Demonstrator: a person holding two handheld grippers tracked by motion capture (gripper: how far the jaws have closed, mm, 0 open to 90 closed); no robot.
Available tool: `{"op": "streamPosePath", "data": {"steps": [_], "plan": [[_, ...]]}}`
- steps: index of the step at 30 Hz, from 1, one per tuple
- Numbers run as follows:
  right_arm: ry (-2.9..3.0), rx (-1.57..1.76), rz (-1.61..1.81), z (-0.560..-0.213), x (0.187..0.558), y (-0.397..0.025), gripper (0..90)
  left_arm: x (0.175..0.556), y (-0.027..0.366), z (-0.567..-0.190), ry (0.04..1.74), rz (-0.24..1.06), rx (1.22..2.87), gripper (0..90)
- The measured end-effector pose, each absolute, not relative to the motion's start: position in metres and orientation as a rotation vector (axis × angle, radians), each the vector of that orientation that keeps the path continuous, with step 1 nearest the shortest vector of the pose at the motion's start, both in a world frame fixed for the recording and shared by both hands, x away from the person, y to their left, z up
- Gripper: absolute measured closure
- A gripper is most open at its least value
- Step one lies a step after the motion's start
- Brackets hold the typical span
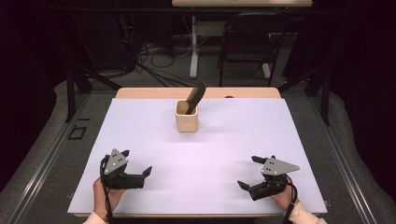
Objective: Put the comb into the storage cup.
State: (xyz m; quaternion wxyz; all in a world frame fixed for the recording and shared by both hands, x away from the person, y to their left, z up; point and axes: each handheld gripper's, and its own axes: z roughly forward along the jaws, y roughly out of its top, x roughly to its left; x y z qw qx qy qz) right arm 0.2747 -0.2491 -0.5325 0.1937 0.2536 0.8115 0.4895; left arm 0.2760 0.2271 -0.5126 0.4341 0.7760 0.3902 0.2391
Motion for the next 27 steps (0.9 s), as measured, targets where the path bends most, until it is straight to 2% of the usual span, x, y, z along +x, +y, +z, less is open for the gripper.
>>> {"op": "streamPosePath", "data": {"steps": [12, 27], "plan": [[2.278, 0.712, 1.372, -0.533, 0.275, -0.249, 0.1, 0.260, 0.226, -0.521, 0.910, 0.673, 1.951, 0.0], [2.276, 0.702, 1.370, -0.531, 0.274, -0.250, 0.0, 0.262, 0.228, -0.529, 0.928, 0.635, 1.965, 0.0]]}}
